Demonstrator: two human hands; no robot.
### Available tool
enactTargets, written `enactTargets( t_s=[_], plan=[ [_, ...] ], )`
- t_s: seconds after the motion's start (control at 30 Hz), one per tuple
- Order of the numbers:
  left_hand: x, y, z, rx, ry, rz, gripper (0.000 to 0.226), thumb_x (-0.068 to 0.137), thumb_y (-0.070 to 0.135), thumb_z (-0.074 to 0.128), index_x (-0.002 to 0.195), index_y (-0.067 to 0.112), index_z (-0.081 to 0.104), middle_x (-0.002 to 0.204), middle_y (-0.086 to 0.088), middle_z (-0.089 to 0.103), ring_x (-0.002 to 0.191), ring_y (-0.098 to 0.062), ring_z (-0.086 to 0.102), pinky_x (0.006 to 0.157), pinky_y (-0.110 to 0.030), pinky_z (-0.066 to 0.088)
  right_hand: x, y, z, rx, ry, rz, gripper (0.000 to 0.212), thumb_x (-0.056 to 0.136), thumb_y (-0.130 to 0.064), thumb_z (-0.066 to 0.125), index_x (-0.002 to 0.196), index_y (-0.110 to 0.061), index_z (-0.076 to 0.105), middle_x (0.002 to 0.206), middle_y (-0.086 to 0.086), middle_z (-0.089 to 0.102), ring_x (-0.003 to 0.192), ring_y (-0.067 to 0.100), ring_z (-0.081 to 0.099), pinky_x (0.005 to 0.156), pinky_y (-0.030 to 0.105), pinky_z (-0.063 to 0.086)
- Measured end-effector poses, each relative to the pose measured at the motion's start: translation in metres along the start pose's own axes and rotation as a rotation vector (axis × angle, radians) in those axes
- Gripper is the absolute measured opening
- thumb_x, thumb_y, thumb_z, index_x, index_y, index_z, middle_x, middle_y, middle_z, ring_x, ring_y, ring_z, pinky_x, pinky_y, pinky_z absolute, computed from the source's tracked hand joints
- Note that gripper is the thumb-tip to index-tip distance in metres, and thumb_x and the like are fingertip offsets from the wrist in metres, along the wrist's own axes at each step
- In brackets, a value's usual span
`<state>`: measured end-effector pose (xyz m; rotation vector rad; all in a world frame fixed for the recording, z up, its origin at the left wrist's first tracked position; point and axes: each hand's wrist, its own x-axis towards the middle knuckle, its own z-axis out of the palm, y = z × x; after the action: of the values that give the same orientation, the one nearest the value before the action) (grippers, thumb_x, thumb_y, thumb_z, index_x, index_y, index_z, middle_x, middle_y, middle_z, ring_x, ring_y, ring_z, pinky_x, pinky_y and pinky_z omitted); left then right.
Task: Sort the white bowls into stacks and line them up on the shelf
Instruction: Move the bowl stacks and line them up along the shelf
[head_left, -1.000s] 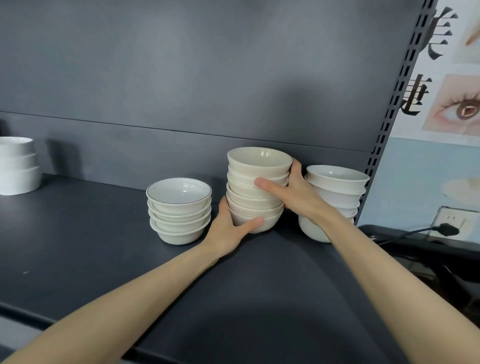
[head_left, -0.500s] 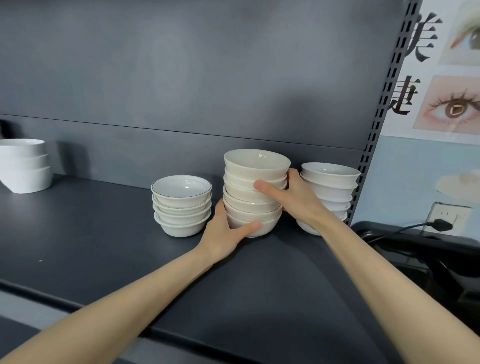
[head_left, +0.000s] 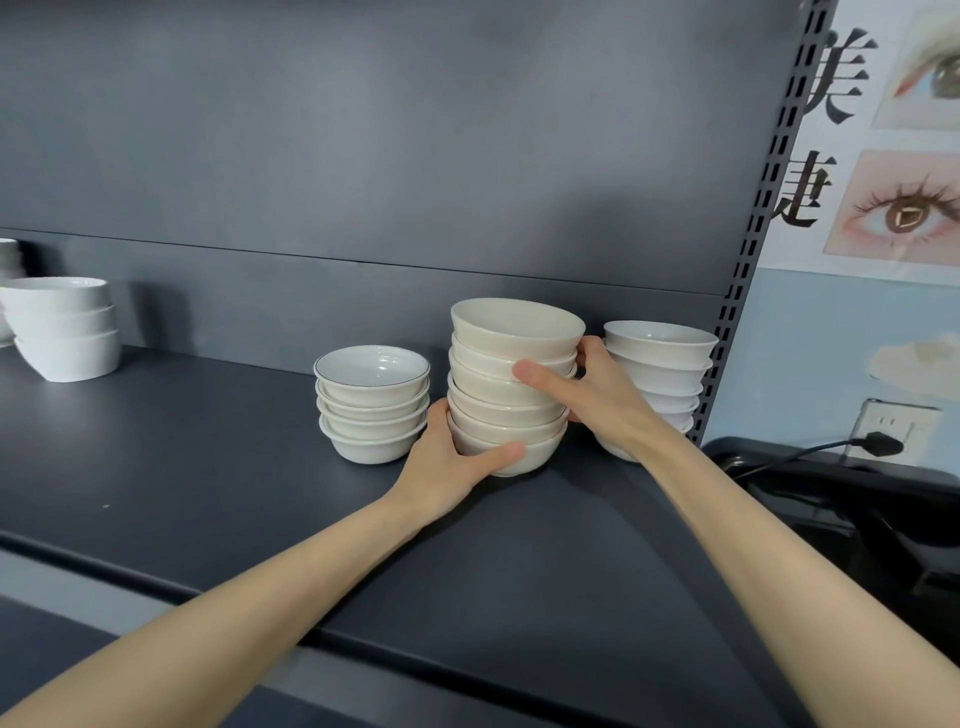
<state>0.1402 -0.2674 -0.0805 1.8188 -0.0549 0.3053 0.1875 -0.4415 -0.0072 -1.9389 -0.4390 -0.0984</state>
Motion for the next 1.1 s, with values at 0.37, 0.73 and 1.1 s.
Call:
enactTargets(
  t_s=[0.37, 0.73, 1.1],
  plan=[
    [0.0, 0.006, -0.001, -0.073, -0.058, 0.07, 0.065, 0.077, 0.032, 0.077, 0.13, 0.034, 0.04, 0.125, 0.021, 0.057, 0.112, 0.006, 0.055, 0.099, -0.034, 0.05, 0.003, -0.003, -0.004, -0.005, -0.034, -0.002, 0.105, 0.053, -0.062, 0.082, 0.136, -0.019, 0.034, 0.12, -0.017, 0.053, 0.113, 0.008, 0.054, 0.089, 0.033, 0.052],
    [-0.002, 0.001, 0.0, -0.089, -0.026, 0.092, 0.069, 0.076, 0.038, 0.078, 0.135, 0.034, 0.042, 0.127, 0.021, 0.058, 0.117, 0.003, 0.054, 0.102, -0.039, 0.047, 0.003, 0.004, -0.007, 0.069, -0.098, -0.02, 0.088, 0.06, -0.033, 0.09, 0.132, -0.023, 0.041, 0.119, -0.012, 0.062, 0.109, 0.007, 0.061, 0.084, 0.031, 0.054],
    [-0.001, 0.001, -0.001, -0.109, -0.027, 0.085, 0.076, 0.067, 0.049, 0.078, 0.133, 0.034, 0.045, 0.125, 0.02, 0.061, 0.115, -0.001, 0.057, 0.1, -0.041, 0.049, 0.008, 0.007, -0.01, 0.031, -0.11, -0.041, 0.091, 0.058, -0.024, 0.091, 0.133, -0.022, 0.04, 0.119, -0.012, 0.062, 0.109, 0.006, 0.06, 0.086, 0.029, 0.053]
  ],
)
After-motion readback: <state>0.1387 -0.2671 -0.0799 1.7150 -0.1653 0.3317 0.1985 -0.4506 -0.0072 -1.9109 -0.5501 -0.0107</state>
